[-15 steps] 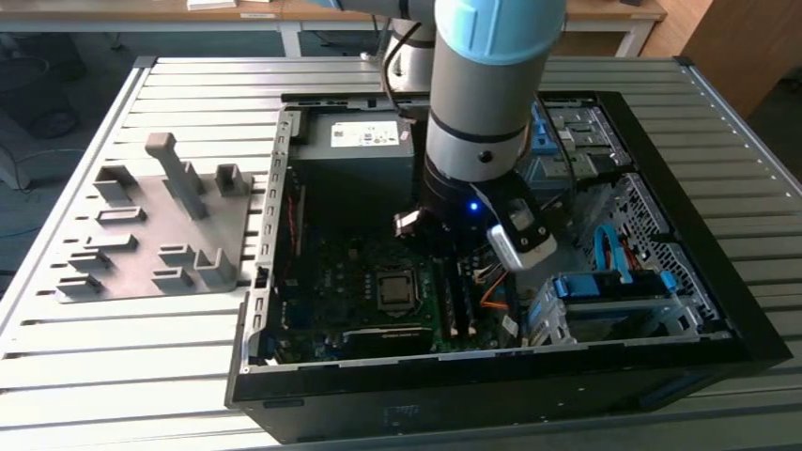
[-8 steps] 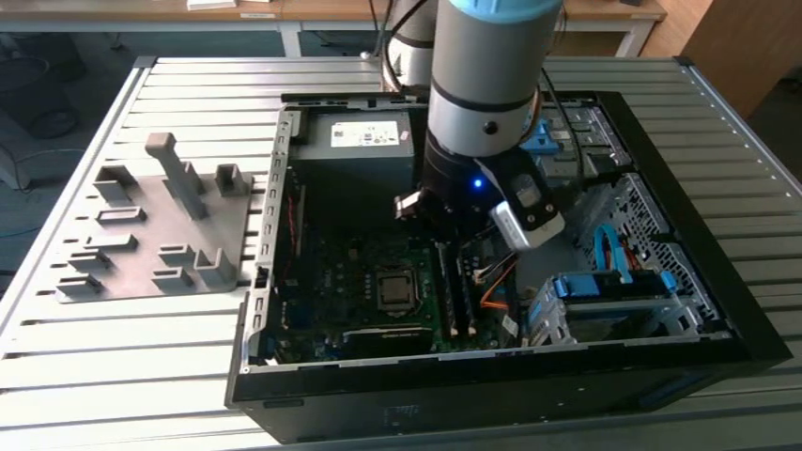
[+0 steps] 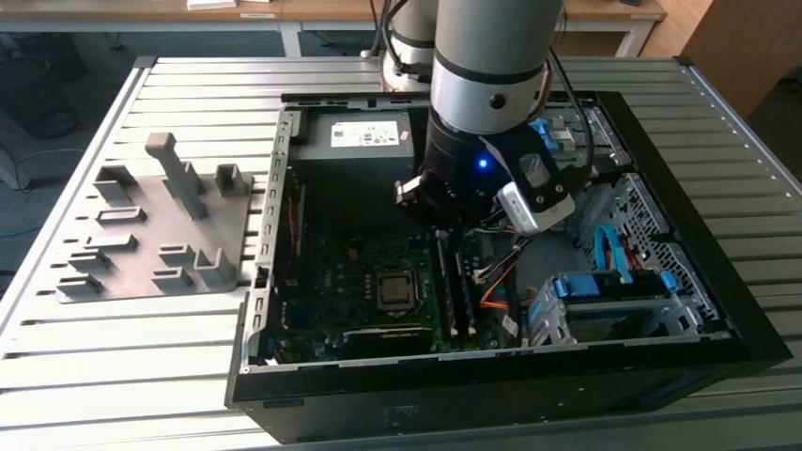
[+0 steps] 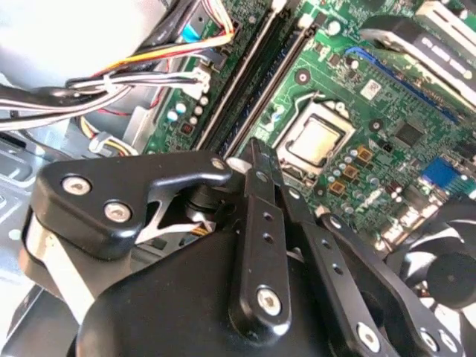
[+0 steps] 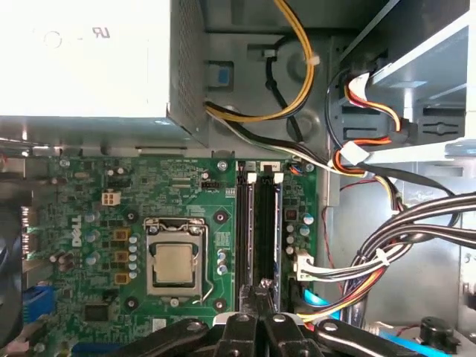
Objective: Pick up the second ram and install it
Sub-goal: 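Press down the second ram until it locks into place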
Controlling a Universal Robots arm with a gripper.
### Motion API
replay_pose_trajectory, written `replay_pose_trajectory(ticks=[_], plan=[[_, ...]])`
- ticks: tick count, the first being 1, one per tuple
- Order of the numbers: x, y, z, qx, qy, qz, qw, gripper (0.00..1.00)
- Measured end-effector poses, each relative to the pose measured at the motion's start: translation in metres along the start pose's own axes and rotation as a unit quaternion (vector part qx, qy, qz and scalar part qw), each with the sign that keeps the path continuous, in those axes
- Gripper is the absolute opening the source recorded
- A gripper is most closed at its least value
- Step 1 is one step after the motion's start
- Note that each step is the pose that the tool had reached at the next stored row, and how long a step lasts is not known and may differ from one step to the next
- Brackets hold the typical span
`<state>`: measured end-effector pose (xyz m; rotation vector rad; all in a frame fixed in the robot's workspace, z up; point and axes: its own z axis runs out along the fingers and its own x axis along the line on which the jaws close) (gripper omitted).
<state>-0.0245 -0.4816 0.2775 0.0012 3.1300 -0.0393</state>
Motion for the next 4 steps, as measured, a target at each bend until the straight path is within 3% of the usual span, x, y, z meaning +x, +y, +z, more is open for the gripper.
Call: replay_pose_trajectory(ticks=[4], plan=[[0.0000, 0.0000, -0.0002, 0.0001, 0.0000, 0.000, 1.0000, 0.10]])
